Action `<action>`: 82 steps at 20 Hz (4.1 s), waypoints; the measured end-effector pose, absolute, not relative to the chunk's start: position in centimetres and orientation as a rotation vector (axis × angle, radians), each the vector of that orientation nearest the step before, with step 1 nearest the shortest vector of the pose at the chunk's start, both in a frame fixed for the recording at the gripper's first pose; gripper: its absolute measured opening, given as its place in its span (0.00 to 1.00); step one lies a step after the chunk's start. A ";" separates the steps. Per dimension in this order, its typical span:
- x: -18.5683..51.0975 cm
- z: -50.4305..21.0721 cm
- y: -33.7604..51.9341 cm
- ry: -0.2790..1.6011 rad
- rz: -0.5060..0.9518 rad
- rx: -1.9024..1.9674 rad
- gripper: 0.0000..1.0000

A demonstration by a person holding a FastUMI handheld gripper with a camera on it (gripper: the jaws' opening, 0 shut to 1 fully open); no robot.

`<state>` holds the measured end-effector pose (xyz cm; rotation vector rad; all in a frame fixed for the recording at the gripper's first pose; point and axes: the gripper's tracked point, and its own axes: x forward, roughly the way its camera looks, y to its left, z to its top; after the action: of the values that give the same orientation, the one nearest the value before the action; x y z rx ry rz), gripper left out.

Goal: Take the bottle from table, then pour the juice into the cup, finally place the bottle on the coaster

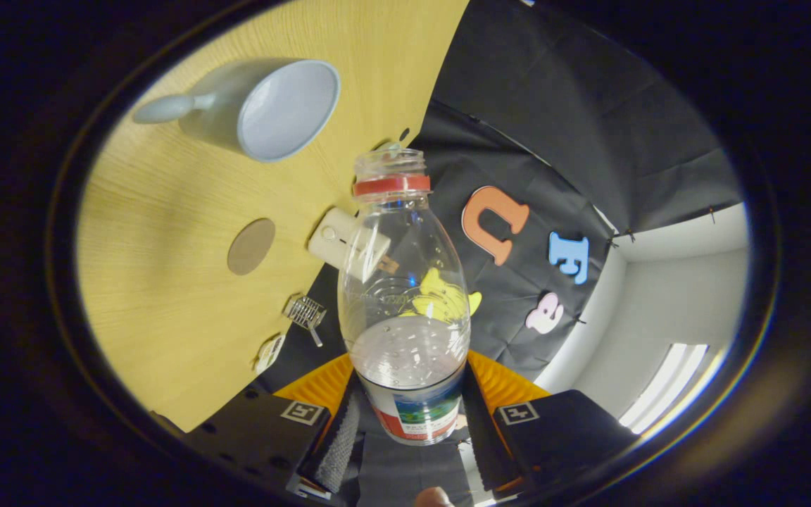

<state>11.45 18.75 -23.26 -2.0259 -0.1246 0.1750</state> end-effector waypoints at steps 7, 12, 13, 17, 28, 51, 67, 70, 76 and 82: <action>11.5 -24.2 18.0 -0.062 0.192 -1.933 0.75; 10.4 -27.0 16.7 0.083 0.240 -1.629 0.75; 10.2 -27.3 16.4 0.105 0.246 -1.568 0.75; 9.2 -28.1 15.0 0.196 0.266 -1.301 0.76; 8.5 -23.4 14.9 0.261 0.333 -0.476 0.76; 22.5 -19.5 15.7 0.160 0.370 0.022 0.75; 28.0 -36.6 19.4 0.384 0.455 0.012 0.76; 28.5 -38.2 19.2 0.407 0.456 0.029 0.77; 28.9 -39.7 18.9 0.434 0.446 0.042 0.79; 29.0 -40.1 18.6 0.432 0.445 0.053 0.83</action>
<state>28.99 18.57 -40.15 0.0529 0.4316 0.4452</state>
